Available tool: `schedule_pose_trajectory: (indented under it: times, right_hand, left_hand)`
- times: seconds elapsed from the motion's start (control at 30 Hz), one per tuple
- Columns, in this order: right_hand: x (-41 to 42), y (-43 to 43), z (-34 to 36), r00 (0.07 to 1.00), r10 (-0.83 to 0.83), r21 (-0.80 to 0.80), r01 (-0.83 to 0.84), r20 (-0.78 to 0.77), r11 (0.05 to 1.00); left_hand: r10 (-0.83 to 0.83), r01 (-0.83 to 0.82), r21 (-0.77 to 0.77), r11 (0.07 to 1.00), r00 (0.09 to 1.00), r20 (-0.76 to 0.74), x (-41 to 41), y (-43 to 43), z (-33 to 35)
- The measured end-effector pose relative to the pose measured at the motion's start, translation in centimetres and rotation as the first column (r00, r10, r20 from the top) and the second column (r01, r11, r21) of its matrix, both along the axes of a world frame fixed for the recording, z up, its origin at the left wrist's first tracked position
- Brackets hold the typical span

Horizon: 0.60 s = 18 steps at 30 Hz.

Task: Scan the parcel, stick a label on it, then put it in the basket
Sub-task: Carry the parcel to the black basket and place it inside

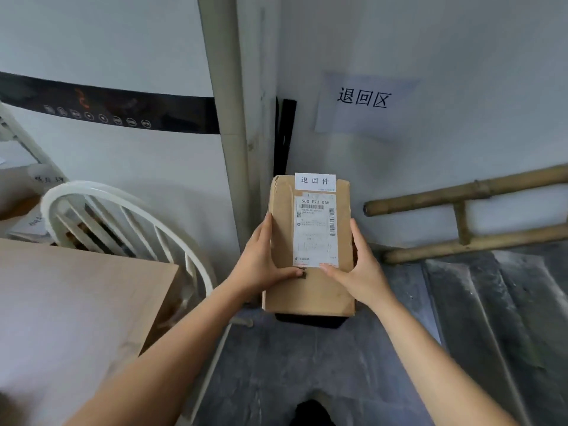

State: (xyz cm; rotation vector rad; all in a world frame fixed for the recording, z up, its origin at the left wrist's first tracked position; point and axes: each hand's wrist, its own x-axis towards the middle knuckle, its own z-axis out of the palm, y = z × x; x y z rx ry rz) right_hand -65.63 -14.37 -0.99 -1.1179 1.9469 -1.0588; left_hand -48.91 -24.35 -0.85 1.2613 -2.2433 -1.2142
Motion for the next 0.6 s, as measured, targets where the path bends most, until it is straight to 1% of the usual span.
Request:
schedule_pose_trajectory:
  times: [0.07, 0.17, 0.3, 0.4, 0.5, 0.6]
  right_hand:
    - [-2.8, -1.1, -1.0, 1.0, -0.016, 0.014, 0.016, 0.002, 1.0]
    - [-6.4, -2.7, -3.3, 0.999, -0.039, 0.048, 0.038, 0.031, 0.998]
    - [-10.7, -5.3, -9.1, 0.995, -0.068, 0.098, 0.061, 0.074, 0.993]
    - [-13.6, -7.6, -16.6, 0.993, -0.078, 0.157, 0.064, 0.088, 0.985]
    - [-15.9, -10.1, -25.9, 0.988, -0.107, 0.206, 0.083, 0.108, 0.975]
    - [-17.4, -12.6, -34.6, 0.978, -0.158, 0.239, 0.122, 0.136, 0.963]
  left_hand:
    - [-0.006, 0.007, 0.022, 1.0, 1.0, -0.005, -3.0, -1.2, -1.3]
    - [-0.035, 0.034, 0.048, 0.998, 0.999, 0.025, -7.0, -3.0, -3.5]
    - [-0.071, 0.062, 0.101, 0.993, 0.994, 0.086, -11.7, -5.9, -8.7]
    - [-0.098, 0.08, 0.134, 0.988, 0.986, 0.133, -14.7, -8.3, -15.4]
    - [-0.097, 0.071, 0.153, 0.986, 0.981, 0.17, -17.2, -10.6, -23.9]
    - [-0.089, 0.06, 0.166, 0.984, 0.981, 0.173, -19.2, -13.0, -33.0]
